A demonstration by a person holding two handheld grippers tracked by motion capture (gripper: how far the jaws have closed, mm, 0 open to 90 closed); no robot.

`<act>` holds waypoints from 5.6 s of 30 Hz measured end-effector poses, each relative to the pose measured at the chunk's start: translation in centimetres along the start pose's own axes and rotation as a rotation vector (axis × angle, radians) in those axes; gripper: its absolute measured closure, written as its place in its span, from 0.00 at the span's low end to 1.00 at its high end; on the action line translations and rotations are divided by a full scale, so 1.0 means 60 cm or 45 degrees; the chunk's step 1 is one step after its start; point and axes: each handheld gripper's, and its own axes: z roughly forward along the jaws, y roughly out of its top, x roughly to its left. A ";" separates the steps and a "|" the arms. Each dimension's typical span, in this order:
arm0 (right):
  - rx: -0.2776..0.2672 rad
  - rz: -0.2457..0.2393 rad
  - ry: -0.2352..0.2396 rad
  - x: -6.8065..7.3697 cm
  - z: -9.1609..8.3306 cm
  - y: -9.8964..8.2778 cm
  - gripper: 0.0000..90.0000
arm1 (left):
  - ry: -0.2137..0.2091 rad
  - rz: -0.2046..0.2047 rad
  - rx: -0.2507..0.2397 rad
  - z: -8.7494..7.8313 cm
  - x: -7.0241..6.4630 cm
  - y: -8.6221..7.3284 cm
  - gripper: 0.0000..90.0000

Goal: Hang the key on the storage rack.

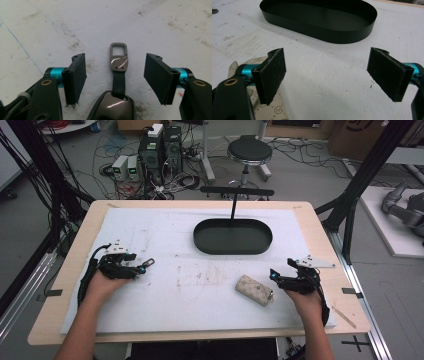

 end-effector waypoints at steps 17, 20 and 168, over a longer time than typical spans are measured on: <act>0.001 0.009 -0.005 -0.002 -0.002 -0.003 0.18 | -0.044 0.092 0.101 0.004 -0.010 -0.004 0.82; 0.005 0.013 -0.002 -0.001 -0.002 -0.003 0.18 | -0.019 0.104 0.101 0.003 -0.016 -0.003 0.90; 0.009 0.053 -0.016 -0.012 -0.009 -0.017 0.18 | -0.277 0.093 -0.219 0.054 -0.051 0.196 0.38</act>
